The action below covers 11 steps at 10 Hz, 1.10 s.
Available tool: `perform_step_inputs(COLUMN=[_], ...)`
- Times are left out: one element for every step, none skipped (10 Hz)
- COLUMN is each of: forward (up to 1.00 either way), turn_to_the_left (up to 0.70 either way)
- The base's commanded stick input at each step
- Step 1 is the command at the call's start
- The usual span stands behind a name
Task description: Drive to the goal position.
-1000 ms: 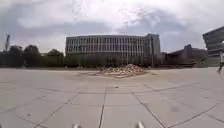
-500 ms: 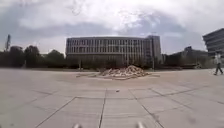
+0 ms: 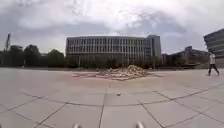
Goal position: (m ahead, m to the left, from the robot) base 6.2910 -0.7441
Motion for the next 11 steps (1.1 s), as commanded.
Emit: perform_step_inputs(forward=[0.7,0.7,0.7,0.7,0.7,0.7,0.7,0.7,0.7,0.7,0.7], turn_to_the_left=[0.0,0.0,0.0,0.0,0.0,0.0,0.0,0.0,0.0,0.0,0.0])
